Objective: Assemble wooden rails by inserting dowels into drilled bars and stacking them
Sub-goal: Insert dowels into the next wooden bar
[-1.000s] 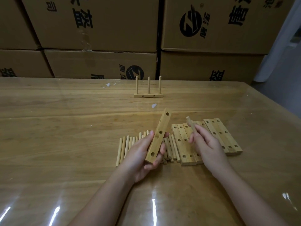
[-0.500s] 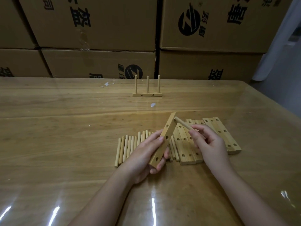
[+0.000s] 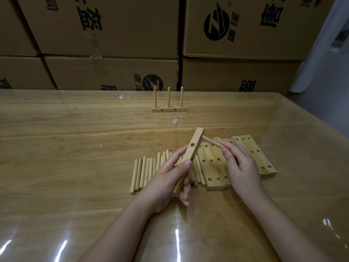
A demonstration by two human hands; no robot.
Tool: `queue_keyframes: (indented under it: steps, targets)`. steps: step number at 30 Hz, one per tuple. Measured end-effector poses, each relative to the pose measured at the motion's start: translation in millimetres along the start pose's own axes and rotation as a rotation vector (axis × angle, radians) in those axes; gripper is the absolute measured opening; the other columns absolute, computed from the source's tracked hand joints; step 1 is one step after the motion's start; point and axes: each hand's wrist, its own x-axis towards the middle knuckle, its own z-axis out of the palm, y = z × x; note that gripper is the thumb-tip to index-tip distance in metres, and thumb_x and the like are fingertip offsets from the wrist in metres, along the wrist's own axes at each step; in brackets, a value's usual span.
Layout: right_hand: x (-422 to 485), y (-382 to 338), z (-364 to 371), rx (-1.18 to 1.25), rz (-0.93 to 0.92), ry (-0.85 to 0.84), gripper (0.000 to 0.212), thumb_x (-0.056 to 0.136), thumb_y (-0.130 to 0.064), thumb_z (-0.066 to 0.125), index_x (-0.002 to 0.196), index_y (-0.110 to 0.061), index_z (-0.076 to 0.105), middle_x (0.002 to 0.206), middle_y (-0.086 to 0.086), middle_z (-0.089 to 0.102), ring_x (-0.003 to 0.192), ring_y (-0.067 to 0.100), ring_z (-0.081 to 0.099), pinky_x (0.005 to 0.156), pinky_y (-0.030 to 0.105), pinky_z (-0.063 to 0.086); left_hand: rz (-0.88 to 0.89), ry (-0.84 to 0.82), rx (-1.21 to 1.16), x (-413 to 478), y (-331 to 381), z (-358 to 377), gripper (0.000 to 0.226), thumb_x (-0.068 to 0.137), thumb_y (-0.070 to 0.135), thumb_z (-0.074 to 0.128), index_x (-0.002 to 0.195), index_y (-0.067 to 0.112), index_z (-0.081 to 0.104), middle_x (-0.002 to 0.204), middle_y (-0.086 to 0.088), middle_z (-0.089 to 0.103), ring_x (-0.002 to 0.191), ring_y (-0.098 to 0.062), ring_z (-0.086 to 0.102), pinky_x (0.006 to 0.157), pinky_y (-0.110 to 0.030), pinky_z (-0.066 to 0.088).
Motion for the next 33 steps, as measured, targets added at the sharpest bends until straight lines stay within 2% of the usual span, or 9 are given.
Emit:
queue_keyframes:
  steps: [4,7,14,18,27,33]
  targets:
    - [-0.8,0.8,-0.7,-0.037,-0.009,0.014,0.023,0.095,-0.017,0.049,0.114,-0.024,0.060,0.089,-0.016,0.058,0.076,-0.007,0.053,0.060,0.005,0.040,-0.002,-0.011,0.022,0.9,-1.6,-2.8,0.048,0.081,0.041,0.063,0.125,0.055,0.049,0.065,-0.004,0.052,0.041,-0.016,0.053,0.039,-0.026,0.048]
    - [-1.7,2.9,-0.3,-0.061,0.008,0.025,0.017,0.094,-0.019,0.051,0.108,-0.020,0.060,0.077,-0.012,0.058,0.065,0.000,0.052,0.049,0.010,0.040,0.008,-0.020,0.043,1.4,-3.6,-3.3,0.049,0.084,0.041,0.061,0.129,0.054,0.046,0.066,-0.003,0.052,0.039,-0.011,0.045,0.036,-0.023,0.044]
    - [-0.8,2.8,-1.4,-0.141,-0.032,0.062,0.021,0.093,-0.018,0.053,0.111,-0.016,0.063,0.088,-0.019,0.056,0.081,-0.004,0.054,0.060,0.007,0.041,0.007,-0.016,0.092,2.0,-4.6,-4.1,0.049,0.084,0.042,0.061,0.128,0.057,0.045,0.063,-0.006,0.048,0.037,-0.009,0.038,0.034,-0.021,0.038]
    - [-0.4,2.7,-1.8,-0.167,-0.059,0.080,0.023,0.092,-0.017,0.054,0.112,-0.014,0.064,0.095,-0.012,0.060,0.085,-0.006,0.053,0.065,0.006,0.039,-0.003,-0.004,0.166,1.4,-4.6,-3.9,0.052,0.087,0.040,0.057,0.134,0.055,0.038,0.062,-0.003,0.044,0.039,-0.009,0.037,0.034,-0.021,0.037]
    - [-0.6,2.8,-0.8,-0.142,-0.072,0.084,0.022,0.091,-0.015,0.056,0.111,-0.012,0.066,0.094,-0.011,0.060,0.090,-0.016,0.051,0.070,-0.001,0.037,-0.013,-0.004,0.192,1.1,-3.8,-3.3,0.047,0.089,0.039,0.054,0.130,0.058,0.039,0.062,-0.001,0.044,0.039,-0.009,0.036,0.034,-0.022,0.037]
    - [-1.0,2.8,-1.8,-0.115,-0.052,0.084,0.021,0.090,-0.015,0.058,0.109,-0.012,0.067,0.089,-0.022,0.055,0.087,-0.016,0.052,0.068,0.001,0.039,-0.012,-0.020,0.187,0.5,-2.7,-3.5,0.048,0.088,0.041,0.055,0.131,0.057,0.038,0.062,-0.002,0.043,0.039,-0.009,0.035,0.034,-0.021,0.037]
